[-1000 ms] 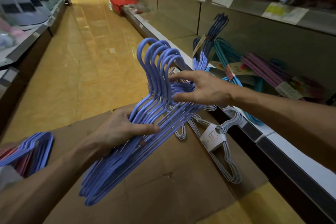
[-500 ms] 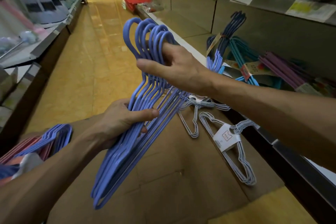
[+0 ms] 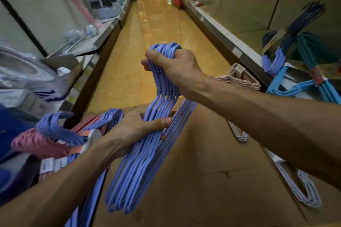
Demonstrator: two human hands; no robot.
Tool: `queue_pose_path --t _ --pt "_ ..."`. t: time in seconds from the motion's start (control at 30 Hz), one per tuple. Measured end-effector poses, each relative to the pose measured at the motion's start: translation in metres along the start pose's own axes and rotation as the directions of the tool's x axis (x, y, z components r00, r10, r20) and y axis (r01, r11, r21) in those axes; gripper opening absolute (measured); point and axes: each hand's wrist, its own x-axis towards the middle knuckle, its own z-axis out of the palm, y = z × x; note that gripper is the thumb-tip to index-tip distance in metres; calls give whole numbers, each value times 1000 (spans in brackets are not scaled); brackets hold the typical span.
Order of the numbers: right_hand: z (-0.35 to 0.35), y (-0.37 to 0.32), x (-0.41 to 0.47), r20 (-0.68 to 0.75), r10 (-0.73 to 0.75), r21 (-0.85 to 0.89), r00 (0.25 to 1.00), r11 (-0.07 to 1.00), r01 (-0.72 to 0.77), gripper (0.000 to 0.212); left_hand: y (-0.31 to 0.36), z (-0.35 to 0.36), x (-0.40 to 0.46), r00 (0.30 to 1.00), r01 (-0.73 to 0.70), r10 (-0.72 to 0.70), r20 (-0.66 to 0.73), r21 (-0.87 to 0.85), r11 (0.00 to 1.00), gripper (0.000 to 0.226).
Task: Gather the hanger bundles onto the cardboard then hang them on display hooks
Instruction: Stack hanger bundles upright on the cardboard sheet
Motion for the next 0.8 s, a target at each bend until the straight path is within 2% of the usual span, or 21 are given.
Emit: queue_pose_path --t 0.07,0.2,0.4,0.53,0.63,0.8 --pt "13 8 4 46 23 26 999 999 -25 22 -7 -14 -5 1000 5 -5 -18 6 1000 10" --pt "42 27 7 112 64 41 992 997 -69 19 -19 -42 -13 993 42 -32 -111 87 995 30" --pt "85 60 9 201 106 48 974 992 -118 21 -51 -95 -32 957 76 47 -285 405 911 43" --pt "109 87 14 252 126 -16 959 992 -126 18 -77 -116 -50 935 34 218 -280 682 730 37" --pt "127 110 16 289 133 -72 948 991 -117 8 -101 -124 -62 936 -26 302 -181 820 572 40" --pt "156 136 9 335 105 -199 936 979 -39 27 -136 -130 -79 944 -110 330 22 961 253 46"
